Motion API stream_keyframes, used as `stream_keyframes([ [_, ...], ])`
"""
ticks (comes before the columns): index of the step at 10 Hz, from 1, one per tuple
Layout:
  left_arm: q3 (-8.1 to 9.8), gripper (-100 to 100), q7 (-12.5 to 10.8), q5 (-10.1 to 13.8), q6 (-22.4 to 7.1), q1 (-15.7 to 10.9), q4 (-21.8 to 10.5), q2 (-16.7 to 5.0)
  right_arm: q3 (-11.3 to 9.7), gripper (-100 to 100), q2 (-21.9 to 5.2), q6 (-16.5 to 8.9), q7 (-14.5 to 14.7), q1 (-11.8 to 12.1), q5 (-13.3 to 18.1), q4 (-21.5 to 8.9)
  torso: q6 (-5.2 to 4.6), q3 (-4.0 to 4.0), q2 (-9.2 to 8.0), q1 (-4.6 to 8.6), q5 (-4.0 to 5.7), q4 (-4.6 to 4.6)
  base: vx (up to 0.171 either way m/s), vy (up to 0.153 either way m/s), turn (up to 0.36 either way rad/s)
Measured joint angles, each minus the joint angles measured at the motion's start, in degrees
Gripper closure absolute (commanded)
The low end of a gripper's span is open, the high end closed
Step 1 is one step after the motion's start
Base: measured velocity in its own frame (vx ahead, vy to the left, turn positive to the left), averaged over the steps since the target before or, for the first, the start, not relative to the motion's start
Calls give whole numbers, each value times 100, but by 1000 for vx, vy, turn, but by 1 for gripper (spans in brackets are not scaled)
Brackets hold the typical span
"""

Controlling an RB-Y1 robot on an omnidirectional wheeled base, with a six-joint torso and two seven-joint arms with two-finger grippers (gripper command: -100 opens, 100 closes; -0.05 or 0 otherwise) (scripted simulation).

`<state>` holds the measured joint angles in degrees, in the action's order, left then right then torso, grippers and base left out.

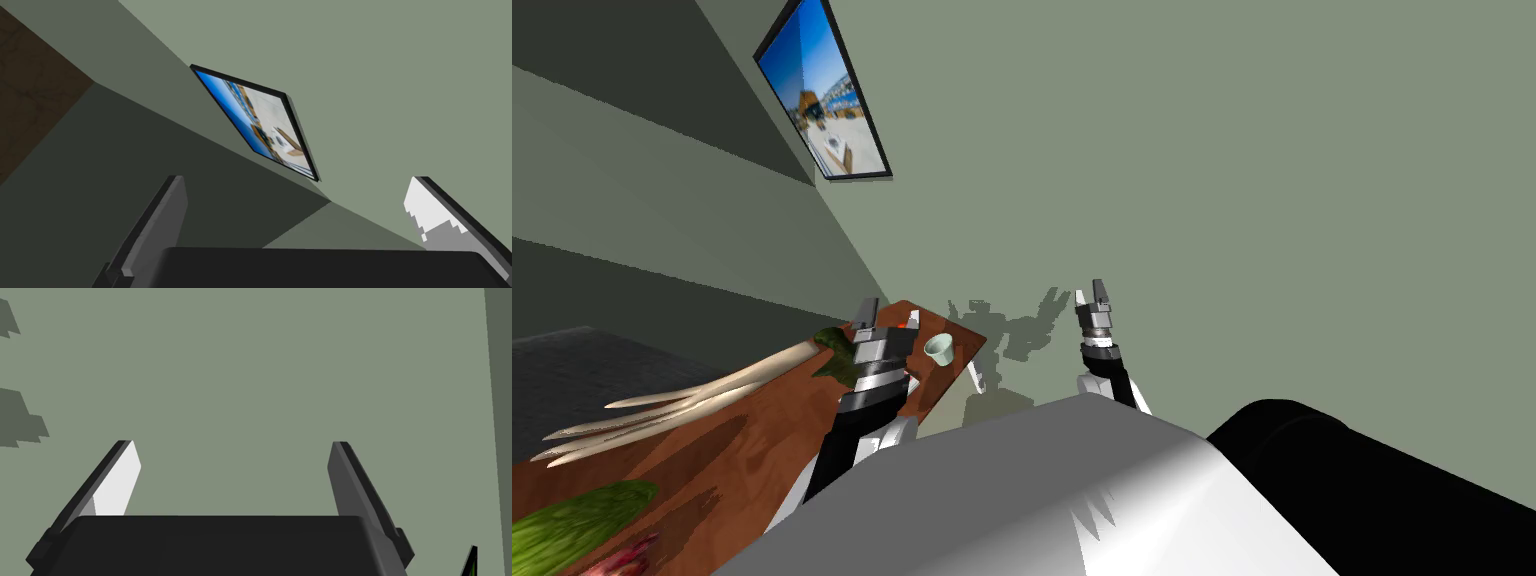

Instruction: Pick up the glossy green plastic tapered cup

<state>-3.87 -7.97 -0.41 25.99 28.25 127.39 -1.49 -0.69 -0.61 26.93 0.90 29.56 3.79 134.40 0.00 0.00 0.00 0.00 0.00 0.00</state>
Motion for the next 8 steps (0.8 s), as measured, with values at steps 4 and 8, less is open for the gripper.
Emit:
stream_keyframes([
  [4, 20, -100, 28, 226, -552, -206, 17, -444, 0, 0, 0, 0, 0, -1, 0, 0, -1, 14, -24, -15, -3, -5, -61, 28, -108],
  [8, 25, -100, 68, 501, -1167, -388, -5, -792, 0, 0, 0, 0, 0, -1, 0, 0, -2, 11, -19, -13, -3, -4, -55, 24, -81],
])
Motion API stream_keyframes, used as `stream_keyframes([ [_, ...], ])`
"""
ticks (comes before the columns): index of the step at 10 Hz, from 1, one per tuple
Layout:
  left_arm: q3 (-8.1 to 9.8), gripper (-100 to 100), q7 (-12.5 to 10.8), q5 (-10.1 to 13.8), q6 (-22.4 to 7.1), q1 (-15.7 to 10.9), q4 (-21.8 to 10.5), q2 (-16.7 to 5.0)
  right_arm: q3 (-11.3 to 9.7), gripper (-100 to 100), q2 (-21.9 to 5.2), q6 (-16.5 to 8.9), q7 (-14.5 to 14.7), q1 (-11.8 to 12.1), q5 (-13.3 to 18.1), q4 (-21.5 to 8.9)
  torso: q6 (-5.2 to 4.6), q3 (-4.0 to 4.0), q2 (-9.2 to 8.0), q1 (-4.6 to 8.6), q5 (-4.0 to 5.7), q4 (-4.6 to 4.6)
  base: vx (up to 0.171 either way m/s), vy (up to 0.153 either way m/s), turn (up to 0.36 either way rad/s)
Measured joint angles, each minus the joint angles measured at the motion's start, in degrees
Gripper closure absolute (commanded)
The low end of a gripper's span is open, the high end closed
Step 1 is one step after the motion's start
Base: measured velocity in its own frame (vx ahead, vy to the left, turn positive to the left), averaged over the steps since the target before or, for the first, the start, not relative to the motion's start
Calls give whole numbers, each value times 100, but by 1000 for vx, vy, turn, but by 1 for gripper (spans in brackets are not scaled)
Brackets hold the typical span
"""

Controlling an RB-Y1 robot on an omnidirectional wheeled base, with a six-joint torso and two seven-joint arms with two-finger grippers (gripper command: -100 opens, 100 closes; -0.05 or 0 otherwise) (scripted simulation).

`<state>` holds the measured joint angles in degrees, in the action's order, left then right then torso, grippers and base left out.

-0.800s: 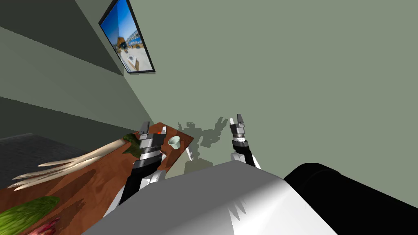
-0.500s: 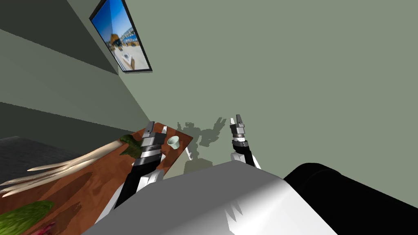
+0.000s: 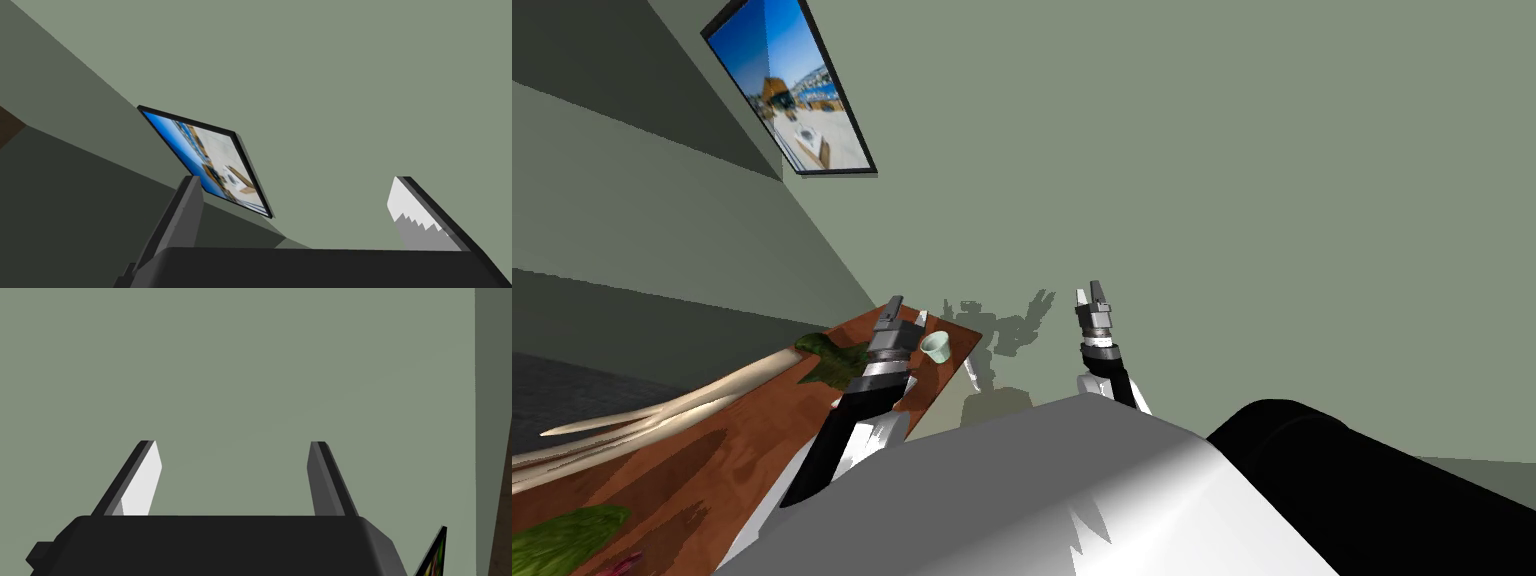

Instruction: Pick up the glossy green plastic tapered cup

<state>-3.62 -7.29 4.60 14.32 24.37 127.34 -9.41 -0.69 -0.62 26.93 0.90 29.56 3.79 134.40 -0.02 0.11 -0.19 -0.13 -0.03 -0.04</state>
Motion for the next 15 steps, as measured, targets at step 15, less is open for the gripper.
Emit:
stream_keyframes([
  [15, 138, -100, 160, 883, -2317, -698, -77, -900, 0, 0, 0, 0, 0, 1, 0, 0, 4, -3, 5, -1, -1, 1, -43, 22, -85],
])
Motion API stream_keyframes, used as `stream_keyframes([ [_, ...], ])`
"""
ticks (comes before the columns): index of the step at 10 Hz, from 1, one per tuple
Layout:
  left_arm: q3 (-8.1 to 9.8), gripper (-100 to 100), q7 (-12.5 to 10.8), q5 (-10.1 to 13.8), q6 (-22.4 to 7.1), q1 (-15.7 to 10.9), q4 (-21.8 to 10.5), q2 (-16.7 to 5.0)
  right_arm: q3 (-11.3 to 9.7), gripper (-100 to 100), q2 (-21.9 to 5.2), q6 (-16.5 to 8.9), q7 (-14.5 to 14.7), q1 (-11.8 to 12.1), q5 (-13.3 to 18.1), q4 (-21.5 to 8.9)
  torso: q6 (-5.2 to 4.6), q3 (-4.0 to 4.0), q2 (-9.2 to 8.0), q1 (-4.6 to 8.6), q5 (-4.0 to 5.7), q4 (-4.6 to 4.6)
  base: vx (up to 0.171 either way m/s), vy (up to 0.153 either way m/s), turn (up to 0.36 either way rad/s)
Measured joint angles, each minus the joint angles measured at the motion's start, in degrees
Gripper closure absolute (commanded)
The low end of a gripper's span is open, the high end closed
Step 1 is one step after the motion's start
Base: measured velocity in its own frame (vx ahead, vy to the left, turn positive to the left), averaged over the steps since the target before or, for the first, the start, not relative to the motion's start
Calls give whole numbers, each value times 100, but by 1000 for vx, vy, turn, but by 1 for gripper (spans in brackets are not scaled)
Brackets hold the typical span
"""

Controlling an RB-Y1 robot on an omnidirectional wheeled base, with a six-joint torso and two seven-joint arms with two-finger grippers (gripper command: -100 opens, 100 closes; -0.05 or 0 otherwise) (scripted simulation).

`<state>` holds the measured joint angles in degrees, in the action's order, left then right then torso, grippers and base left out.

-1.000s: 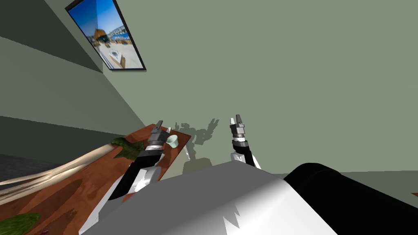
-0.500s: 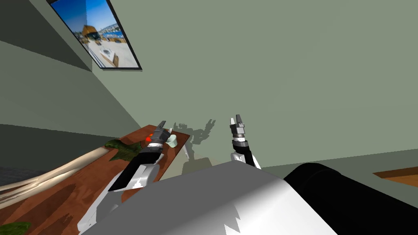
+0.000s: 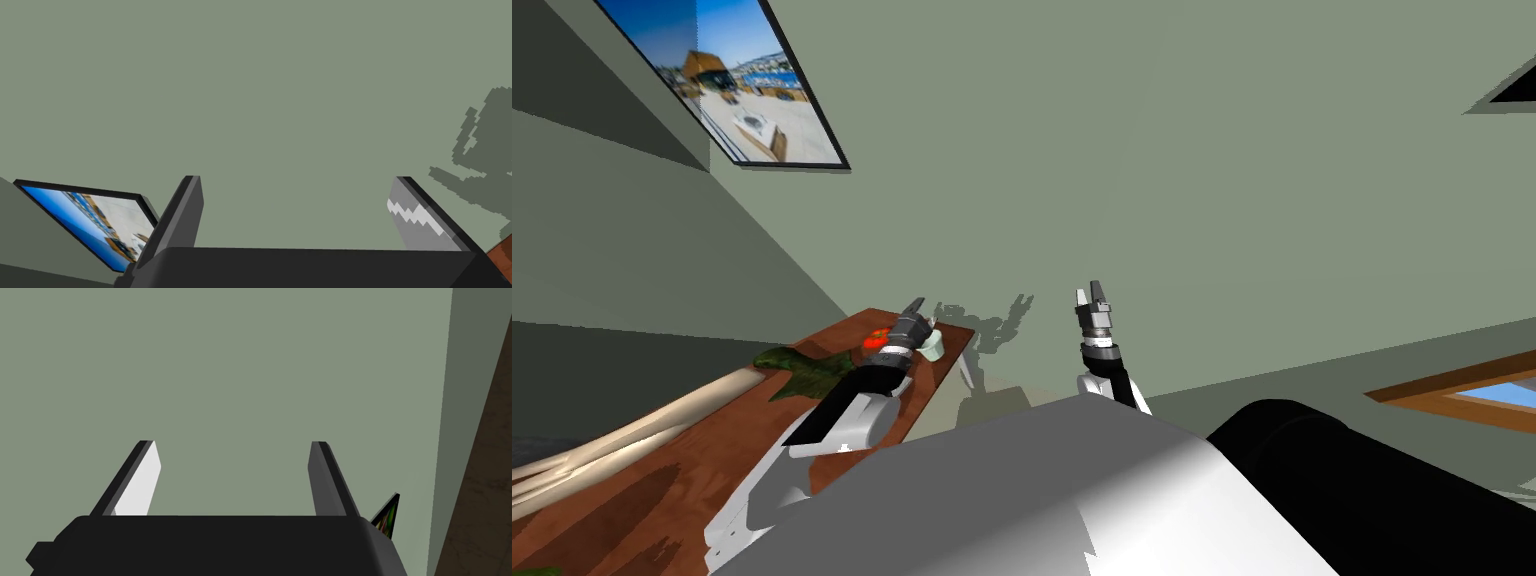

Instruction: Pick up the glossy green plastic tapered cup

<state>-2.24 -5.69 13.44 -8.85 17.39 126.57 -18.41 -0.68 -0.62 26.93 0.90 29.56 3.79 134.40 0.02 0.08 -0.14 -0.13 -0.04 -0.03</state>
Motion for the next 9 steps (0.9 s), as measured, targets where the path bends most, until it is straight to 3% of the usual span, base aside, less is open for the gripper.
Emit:
stream_keyframes([
  [9, 139, -100, 77, 446, -1347, -295, -73, -454, 0, 0, 0, 0, 0, 0, 0, 0, -1, -4, 7, 0, 0, 2, -25, 19, -82],
])
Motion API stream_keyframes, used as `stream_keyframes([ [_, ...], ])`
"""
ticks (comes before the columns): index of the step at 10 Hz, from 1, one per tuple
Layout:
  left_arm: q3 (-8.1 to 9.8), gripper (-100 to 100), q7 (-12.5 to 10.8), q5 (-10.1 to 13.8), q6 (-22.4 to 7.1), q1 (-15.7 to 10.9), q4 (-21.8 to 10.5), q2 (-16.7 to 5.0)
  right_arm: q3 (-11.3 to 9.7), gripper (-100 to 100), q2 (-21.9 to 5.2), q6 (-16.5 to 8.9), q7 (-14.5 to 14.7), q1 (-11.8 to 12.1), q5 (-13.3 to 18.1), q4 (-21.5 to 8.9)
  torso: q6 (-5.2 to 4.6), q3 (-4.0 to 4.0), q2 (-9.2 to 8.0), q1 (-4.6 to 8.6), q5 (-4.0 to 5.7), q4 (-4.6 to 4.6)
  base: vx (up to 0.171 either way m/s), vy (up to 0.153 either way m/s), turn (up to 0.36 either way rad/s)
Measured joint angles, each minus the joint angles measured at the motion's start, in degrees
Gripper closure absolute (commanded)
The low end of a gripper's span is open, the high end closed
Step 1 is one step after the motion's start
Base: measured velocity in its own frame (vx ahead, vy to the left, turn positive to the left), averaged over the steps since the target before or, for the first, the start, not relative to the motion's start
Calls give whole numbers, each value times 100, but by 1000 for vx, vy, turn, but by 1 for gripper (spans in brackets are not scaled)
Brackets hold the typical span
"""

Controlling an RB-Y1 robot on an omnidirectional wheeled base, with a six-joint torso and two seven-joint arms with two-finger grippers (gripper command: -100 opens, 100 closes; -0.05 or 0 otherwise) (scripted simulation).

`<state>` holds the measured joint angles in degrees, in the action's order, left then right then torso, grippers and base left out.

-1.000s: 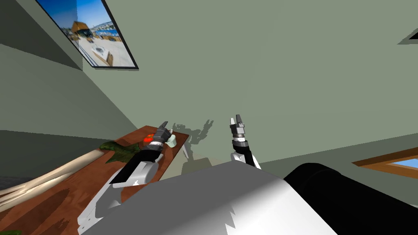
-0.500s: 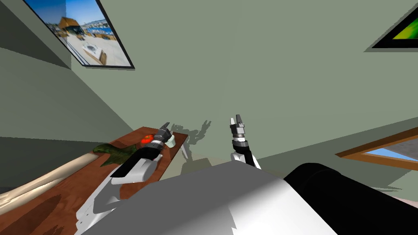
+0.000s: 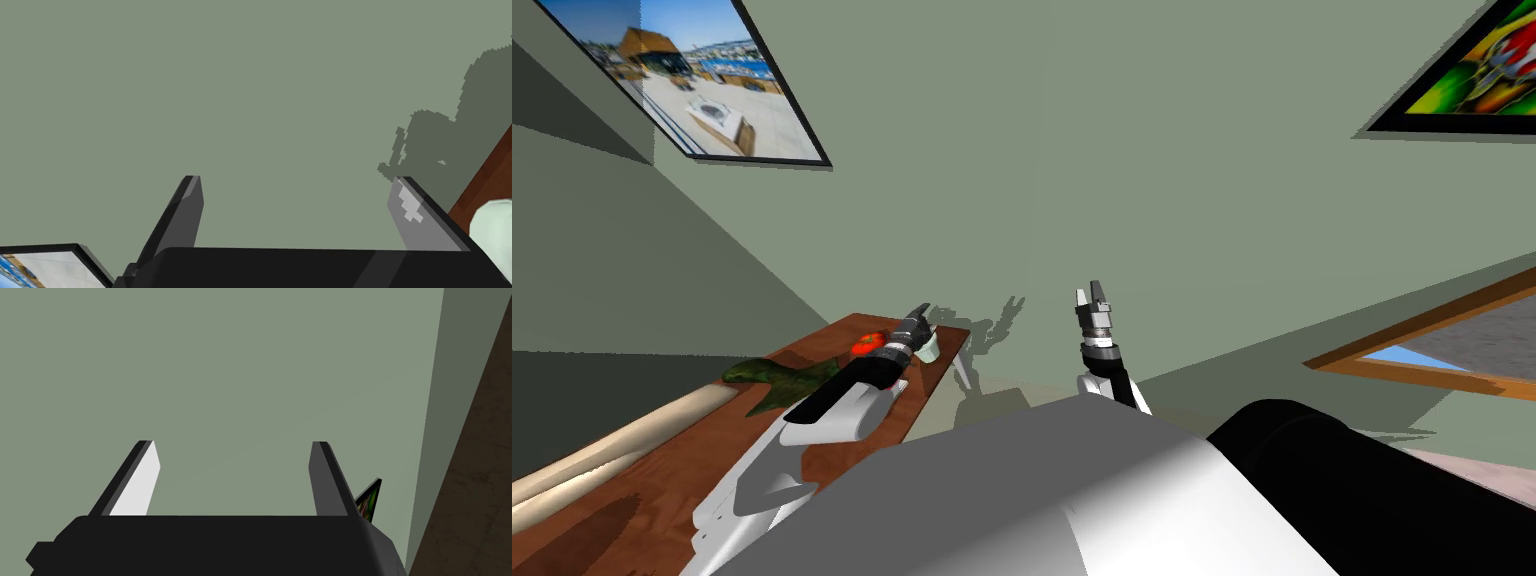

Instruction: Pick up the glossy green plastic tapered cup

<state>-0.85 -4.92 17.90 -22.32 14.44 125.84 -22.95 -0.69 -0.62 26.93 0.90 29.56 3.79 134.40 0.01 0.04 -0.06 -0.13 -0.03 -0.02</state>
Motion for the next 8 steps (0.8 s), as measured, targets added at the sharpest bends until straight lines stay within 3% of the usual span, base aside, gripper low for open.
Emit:
stream_keyframes([
  [8, 126, -100, 70, 282, -1167, -212, -105, -316, 0, 0, 0, 0, 0, 0, 0, 0, 1, -5, 9, 4, 1, 2, -8, 16, -56],
])
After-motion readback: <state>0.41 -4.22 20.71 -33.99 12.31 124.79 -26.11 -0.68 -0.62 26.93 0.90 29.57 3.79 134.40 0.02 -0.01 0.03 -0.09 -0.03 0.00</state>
